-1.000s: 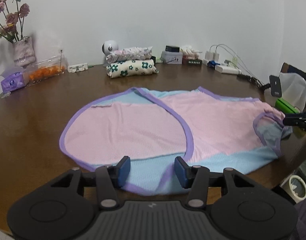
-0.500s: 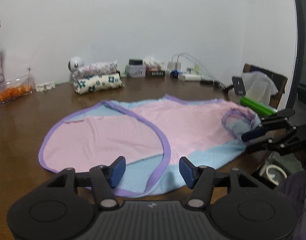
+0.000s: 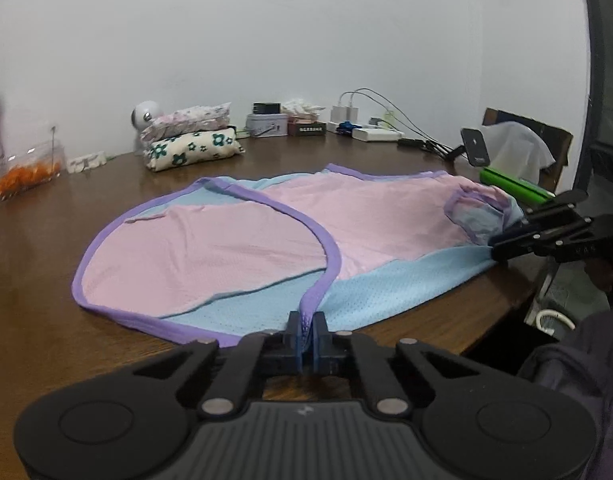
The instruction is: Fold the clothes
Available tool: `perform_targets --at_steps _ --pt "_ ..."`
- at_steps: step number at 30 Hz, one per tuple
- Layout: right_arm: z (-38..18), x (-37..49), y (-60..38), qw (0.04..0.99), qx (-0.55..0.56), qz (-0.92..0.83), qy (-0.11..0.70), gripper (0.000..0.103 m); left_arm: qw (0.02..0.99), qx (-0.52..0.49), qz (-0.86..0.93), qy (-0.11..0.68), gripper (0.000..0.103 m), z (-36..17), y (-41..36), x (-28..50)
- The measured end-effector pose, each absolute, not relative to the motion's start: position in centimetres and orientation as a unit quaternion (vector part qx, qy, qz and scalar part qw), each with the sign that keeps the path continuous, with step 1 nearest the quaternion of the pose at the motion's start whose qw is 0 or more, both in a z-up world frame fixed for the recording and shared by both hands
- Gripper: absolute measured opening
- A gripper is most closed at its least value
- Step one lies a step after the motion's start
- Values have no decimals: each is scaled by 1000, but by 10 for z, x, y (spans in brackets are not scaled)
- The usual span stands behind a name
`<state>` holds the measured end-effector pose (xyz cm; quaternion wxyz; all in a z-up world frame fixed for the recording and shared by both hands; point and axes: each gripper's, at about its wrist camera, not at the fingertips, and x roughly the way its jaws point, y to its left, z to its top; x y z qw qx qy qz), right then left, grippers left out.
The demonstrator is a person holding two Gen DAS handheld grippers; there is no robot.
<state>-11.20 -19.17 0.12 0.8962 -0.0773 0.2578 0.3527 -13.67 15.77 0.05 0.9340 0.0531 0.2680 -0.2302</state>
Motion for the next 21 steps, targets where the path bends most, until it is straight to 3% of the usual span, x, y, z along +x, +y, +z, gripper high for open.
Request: perform_targets --at_steps 8,15,17,18,20,21 --pt "31 -89 -198 916 -62 325 226 4 937 105 -225 248 2 31 146 -112" --pt "52 -9 -167 916 -136 298 232 5 931 156 -221 247 4 51 135 -28" --pt "43 14 -155 918 -161 268 243 10 934 142 -202 259 13 43 137 -14" --pt "39 17 -152 922 -178 252 234 19 935 136 -199 260 16 41 142 -17" --pt "40 10 -163 929 -187 234 216 35 937 125 -195 263 33 38 154 -24" --pt "43 4 -172 932 -184 231 208 35 939 114 -192 261 38 38 163 -31"
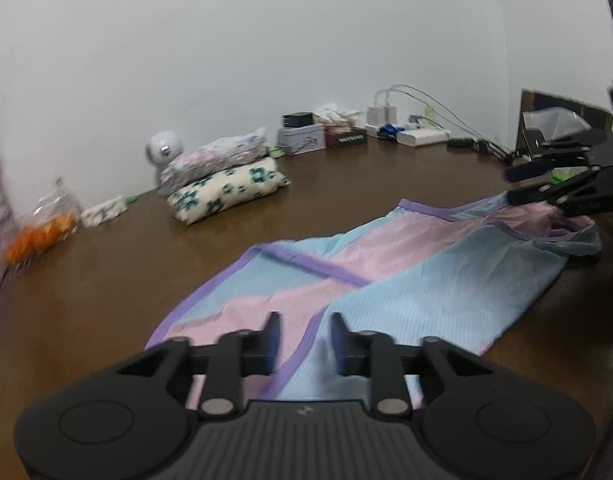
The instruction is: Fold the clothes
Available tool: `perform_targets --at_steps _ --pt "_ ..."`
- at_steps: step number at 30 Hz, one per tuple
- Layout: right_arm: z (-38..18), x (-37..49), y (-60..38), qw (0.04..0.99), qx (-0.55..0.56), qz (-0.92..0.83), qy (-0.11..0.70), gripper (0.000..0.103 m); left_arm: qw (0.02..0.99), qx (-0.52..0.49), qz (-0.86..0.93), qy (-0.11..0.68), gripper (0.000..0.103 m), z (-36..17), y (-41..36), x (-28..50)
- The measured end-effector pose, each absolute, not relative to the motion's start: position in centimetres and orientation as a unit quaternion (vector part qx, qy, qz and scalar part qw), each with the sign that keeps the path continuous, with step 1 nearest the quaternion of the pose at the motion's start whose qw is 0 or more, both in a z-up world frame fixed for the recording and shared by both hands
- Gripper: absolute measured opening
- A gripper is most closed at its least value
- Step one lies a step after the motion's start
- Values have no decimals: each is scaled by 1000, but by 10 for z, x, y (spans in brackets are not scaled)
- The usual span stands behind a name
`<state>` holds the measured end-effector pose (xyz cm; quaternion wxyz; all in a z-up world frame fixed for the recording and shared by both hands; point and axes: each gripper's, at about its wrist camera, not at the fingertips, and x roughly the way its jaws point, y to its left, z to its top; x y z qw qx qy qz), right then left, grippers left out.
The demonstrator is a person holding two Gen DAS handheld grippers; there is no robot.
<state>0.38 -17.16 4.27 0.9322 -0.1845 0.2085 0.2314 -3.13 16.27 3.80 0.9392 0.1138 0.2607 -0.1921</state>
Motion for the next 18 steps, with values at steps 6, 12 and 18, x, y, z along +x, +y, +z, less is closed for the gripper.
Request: perform_targets --at_steps 6,12,18 --pt "37 -47 -222 909 -160 290 252 34 937 89 -174 289 46 22 189 -51" --pt "21 -69 -256 914 -146 254 280 35 935 60 -165 307 46 11 202 -50" --pt "15 -70 -273 906 -137 273 294 10 940 57 -139 305 43 10 209 -51"
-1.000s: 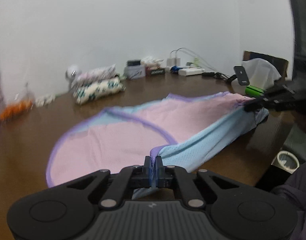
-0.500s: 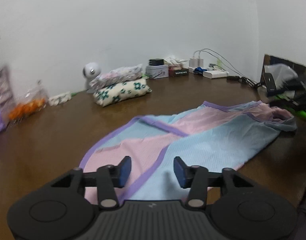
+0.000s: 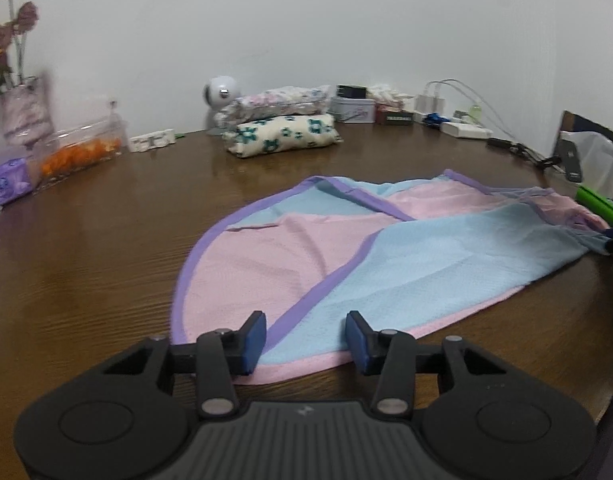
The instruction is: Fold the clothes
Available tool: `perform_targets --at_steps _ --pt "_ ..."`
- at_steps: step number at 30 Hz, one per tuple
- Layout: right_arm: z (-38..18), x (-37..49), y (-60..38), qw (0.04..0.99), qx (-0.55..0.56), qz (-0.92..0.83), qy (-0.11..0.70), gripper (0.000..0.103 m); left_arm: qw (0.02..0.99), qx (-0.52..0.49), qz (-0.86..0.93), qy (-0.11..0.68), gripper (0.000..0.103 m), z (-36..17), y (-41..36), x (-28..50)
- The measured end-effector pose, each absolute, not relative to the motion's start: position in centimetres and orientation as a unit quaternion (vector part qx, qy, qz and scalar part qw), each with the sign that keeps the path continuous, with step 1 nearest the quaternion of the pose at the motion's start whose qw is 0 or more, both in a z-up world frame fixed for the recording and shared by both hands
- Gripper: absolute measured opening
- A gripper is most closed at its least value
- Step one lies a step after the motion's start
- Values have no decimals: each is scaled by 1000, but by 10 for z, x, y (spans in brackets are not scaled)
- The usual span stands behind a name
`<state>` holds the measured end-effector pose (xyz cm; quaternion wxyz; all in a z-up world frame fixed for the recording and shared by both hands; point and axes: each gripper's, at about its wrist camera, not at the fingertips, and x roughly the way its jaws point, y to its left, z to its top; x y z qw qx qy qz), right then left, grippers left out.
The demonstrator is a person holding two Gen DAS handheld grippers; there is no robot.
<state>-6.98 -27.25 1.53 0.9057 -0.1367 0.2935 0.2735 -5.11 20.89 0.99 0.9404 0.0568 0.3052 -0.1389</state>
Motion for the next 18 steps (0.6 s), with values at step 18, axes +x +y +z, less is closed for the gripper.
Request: perform_targets --at_steps 18 --pt "27 -80 -257 934 -58 227 270 24 950 47 -89 296 48 7 206 -56"
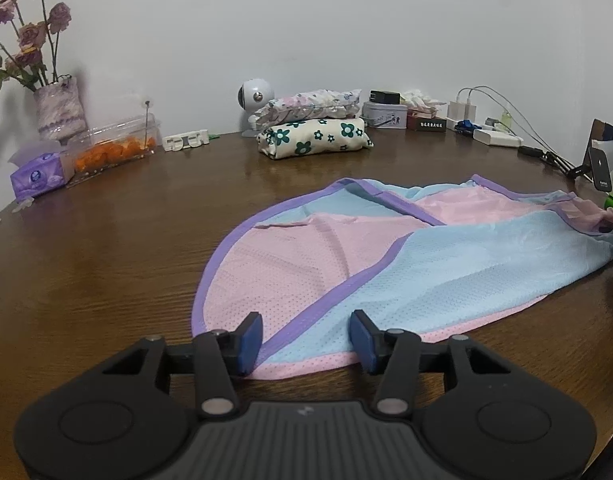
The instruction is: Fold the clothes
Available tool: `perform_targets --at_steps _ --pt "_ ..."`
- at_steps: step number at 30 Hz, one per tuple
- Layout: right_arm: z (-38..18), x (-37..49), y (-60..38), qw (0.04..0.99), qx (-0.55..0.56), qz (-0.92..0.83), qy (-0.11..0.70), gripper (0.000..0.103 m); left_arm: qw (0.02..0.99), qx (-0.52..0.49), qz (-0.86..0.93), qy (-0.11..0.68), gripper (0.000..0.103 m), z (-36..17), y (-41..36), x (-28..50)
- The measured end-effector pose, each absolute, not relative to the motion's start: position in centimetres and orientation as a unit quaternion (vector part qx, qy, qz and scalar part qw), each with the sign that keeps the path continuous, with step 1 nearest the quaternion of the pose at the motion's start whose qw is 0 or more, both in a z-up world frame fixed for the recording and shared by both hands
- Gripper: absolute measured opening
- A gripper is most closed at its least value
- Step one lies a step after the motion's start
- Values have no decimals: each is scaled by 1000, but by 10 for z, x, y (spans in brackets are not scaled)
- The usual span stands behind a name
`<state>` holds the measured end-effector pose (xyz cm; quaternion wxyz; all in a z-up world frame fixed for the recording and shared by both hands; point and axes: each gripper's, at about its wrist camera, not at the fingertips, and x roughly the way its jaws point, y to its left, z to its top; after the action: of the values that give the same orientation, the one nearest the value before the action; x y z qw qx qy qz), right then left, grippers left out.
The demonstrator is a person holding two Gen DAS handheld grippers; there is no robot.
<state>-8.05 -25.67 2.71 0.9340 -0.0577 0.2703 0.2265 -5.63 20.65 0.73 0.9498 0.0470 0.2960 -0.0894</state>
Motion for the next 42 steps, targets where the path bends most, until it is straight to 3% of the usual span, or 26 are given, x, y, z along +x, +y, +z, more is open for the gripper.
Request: perform_targets --at_steps 4,10,16,28,29,32,33,38,42 --pt "12 -70 -269 935 -56 183 297 17 952 43 -93 288 50 5 210 -58" --pt "14 -61 -286 965 -44 16 256 20 953 39 -88 286 56 4 211 -58" --pt "19 -58 -235 946 -16 174 273 20 953 30 -83 288 57 4 213 -58" --pt "17 -31 -214 916 -40 193 349 21 937 7 -65 342 58 33 232 -67" --pt "27 -28 -215 918 -30 202 341 22 941 7 -67 330 58 45 230 -61" --pt "58 -8 -211 925 -13 224 308 41 944 -21 -95 316 65 75 219 -26" --pt "66 6 -206 926 -12 229 299 43 941 -32 -107 320 66 81 212 -6" --pt "62 113 -171 901 39 247 354 42 915 -54 -112 383 65 82 168 91" --pt "34 163 -153 879 78 220 417 29 894 -80 -91 431 58 59 156 136"
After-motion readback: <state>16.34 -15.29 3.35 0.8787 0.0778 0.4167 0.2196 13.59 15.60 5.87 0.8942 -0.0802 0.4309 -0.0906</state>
